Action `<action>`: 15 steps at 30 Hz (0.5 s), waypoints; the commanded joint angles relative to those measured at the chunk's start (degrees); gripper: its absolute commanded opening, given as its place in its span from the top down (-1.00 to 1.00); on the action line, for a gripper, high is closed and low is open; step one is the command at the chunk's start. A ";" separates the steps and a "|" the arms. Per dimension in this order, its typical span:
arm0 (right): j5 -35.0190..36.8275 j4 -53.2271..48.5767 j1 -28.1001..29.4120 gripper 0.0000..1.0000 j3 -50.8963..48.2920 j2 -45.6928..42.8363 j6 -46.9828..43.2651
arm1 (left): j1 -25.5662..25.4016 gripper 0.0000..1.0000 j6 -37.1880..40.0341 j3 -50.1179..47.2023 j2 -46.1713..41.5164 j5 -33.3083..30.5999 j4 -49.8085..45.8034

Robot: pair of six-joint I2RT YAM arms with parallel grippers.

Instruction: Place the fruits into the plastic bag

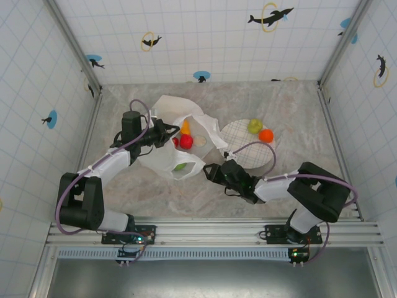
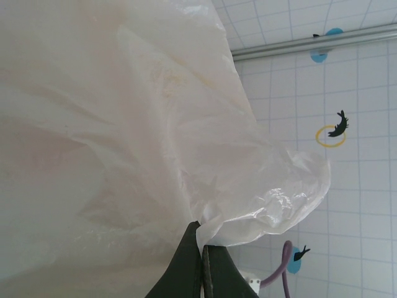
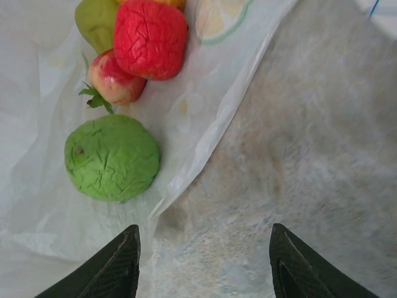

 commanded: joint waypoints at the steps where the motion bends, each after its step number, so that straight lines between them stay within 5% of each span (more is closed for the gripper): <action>1: -2.19 4.08 0.90 -0.10 3.32 2.77 8.83 | 0.56 1.00 1.72 0.69 0.57 0.10 0.29; 15: -9.01 10.75 2.12 0.04 10.21 14.44 18.35 | 0.56 1.00 1.78 0.25 -0.17 0.54 0.76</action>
